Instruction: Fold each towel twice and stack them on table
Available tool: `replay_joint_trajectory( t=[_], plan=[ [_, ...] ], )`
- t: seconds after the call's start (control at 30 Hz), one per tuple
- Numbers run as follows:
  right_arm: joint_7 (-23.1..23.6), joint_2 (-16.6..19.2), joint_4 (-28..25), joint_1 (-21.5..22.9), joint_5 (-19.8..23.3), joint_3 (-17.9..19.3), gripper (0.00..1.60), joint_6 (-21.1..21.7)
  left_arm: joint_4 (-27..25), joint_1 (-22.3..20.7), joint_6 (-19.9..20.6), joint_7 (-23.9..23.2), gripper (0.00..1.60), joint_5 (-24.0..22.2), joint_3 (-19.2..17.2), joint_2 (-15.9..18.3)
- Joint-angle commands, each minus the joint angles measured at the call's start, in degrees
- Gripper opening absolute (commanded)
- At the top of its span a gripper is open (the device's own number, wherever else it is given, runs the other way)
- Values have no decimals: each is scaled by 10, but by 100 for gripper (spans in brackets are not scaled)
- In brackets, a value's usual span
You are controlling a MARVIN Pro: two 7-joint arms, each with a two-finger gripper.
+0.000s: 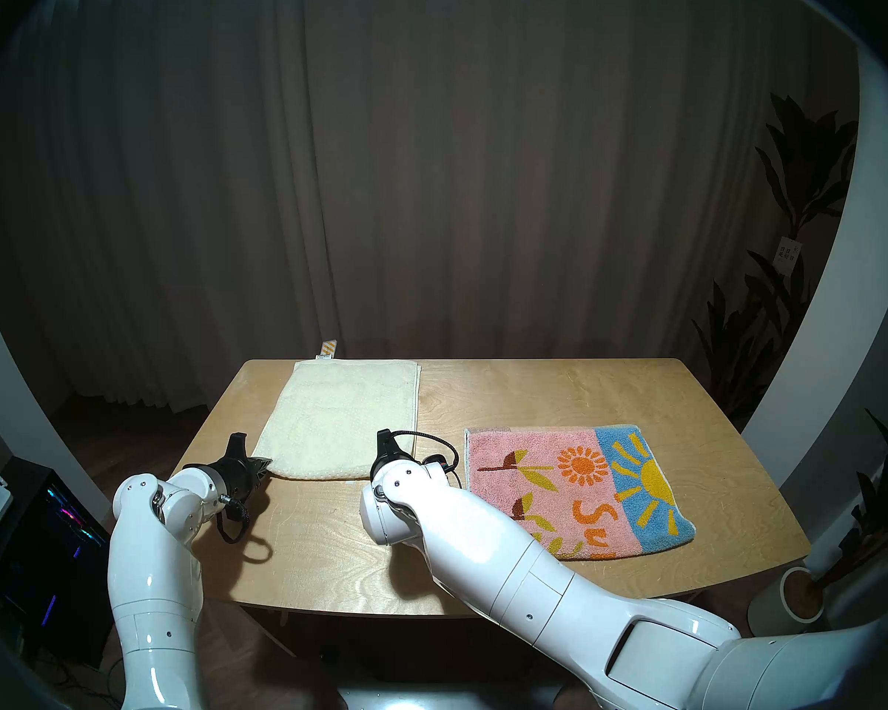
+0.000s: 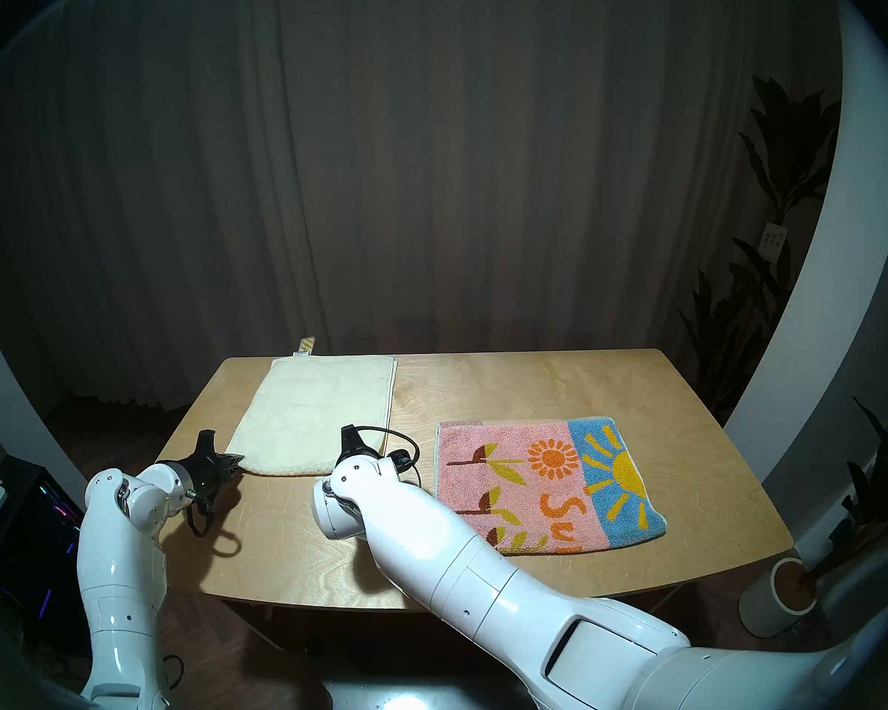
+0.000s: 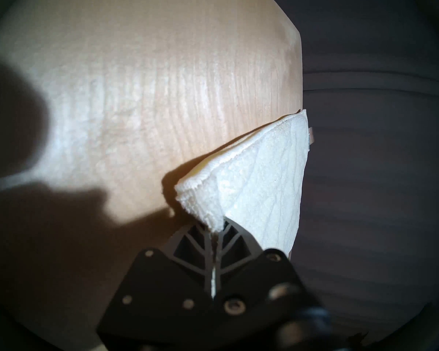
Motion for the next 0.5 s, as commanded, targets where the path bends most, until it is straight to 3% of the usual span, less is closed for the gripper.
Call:
replay_joint_trajectory(
  t=[0.0,0.47],
  plan=[
    [-18,31,-65,-20,-8,-10,0,-2,-60,46,0,10,0,-13,-12,-22],
    [-71,86,-167,-55,-21,-33,0,-9,-118,86,6,22,0,-26,-30,-45]
  ],
)
